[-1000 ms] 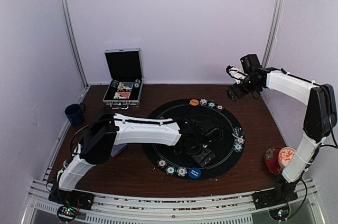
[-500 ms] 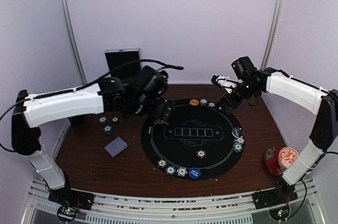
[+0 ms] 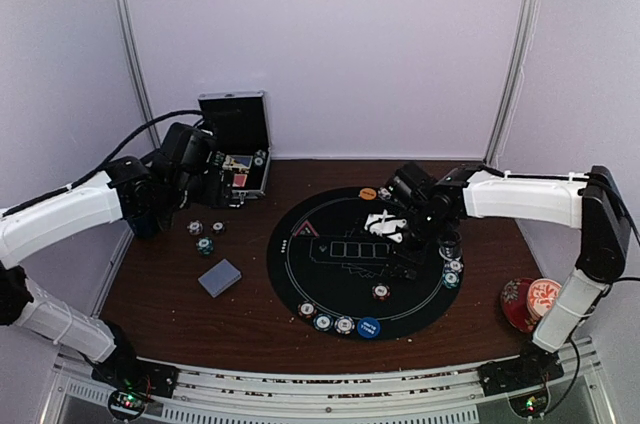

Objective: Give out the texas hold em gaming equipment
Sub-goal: Pick up the pile of poker chips from the poker table mat.

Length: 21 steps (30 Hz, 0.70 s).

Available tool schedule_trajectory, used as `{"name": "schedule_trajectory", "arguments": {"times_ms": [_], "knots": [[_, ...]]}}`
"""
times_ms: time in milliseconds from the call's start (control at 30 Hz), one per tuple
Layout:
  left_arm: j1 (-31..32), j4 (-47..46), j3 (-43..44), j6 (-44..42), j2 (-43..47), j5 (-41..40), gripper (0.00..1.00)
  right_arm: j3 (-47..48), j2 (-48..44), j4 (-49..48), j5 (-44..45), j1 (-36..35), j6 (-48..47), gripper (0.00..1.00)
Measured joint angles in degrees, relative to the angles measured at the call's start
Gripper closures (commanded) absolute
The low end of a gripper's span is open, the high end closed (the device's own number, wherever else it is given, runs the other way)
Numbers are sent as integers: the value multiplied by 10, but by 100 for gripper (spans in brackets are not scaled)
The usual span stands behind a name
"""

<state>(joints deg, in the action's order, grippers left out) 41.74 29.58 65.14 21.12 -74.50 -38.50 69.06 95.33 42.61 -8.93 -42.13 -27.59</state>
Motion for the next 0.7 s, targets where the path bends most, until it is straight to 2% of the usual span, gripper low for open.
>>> {"name": "schedule_trajectory", "arguments": {"times_ms": [200,433,700], "knots": [[-41,-1,-15,-7,-63,35,2,-13,37,-9,10,-48,-9,0],[-43,-2,-23,-11,-65,38,2,-20,75,-28,18,-57,-12,0],[-44,-6,-24,-12,-65,38,2,-23,95,-39,23,-58,-18,9]]}}
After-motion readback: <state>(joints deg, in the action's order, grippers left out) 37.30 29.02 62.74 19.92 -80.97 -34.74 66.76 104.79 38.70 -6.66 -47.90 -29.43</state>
